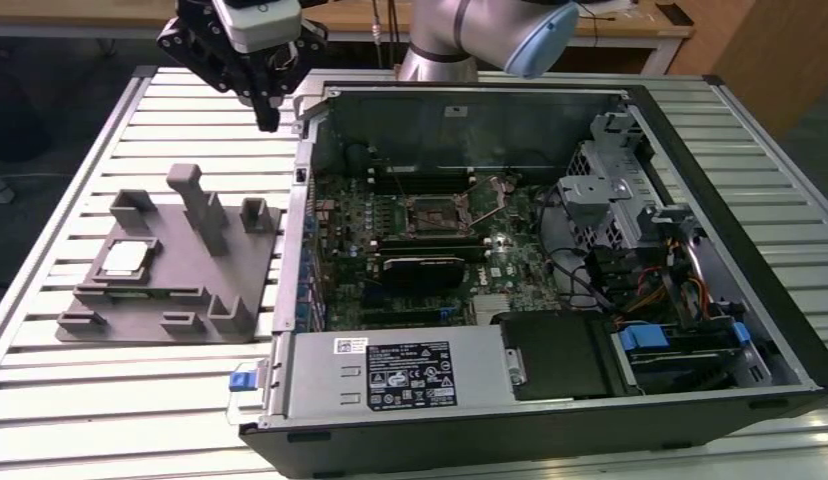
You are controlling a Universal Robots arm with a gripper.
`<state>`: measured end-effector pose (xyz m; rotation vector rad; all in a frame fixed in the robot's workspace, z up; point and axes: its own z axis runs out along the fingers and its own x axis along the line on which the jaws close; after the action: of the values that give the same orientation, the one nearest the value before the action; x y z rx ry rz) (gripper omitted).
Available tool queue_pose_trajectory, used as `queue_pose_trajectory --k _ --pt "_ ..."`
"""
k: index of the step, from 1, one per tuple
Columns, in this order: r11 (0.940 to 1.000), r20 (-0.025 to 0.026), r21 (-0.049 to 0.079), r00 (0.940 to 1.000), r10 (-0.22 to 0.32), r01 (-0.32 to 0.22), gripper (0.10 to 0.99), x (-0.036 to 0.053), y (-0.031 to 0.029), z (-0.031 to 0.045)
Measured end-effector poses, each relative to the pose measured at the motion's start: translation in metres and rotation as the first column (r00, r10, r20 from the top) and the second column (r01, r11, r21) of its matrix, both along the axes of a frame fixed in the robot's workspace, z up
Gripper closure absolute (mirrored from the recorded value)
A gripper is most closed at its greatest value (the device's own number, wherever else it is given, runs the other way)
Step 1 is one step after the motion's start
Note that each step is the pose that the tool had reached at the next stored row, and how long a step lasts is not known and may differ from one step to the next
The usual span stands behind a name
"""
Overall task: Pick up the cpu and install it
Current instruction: 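Reach for the cpu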
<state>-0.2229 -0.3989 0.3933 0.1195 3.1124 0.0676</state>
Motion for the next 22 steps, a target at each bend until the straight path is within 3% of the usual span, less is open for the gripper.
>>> queue_pose_trajectory --k 22 --pt "1.0000 0.0000 0.000 1.0000 -0.001 0.001 0.980 -0.0205 0.0000 0.0000"
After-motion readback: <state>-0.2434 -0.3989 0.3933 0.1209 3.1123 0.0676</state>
